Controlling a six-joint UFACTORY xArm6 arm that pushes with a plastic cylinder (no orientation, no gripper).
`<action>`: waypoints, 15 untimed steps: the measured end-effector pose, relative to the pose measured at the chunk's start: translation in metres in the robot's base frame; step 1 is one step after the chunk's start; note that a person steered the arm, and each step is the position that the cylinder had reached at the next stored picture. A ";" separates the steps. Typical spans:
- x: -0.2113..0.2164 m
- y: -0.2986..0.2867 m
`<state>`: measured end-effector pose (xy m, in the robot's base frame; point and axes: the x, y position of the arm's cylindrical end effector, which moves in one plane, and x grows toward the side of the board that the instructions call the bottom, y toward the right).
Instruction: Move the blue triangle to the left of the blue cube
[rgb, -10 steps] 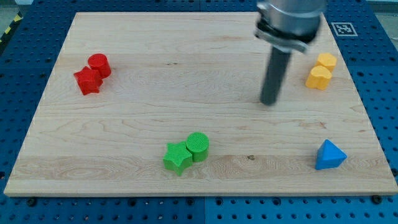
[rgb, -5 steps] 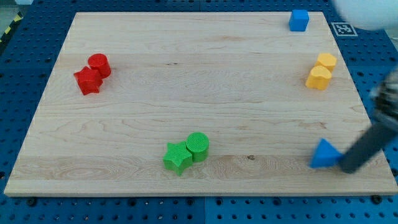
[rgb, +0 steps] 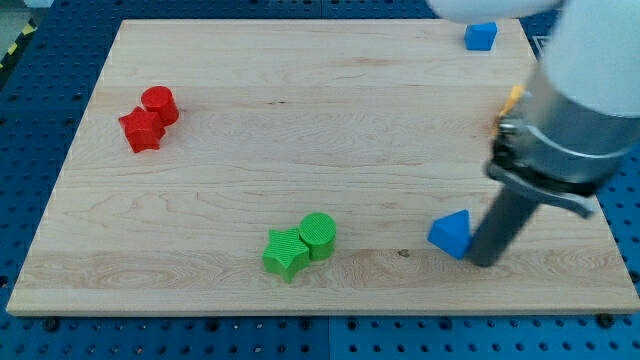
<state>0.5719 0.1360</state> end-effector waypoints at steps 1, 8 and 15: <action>-0.051 -0.052; -0.165 -0.117; -0.146 -0.155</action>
<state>0.4255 -0.0190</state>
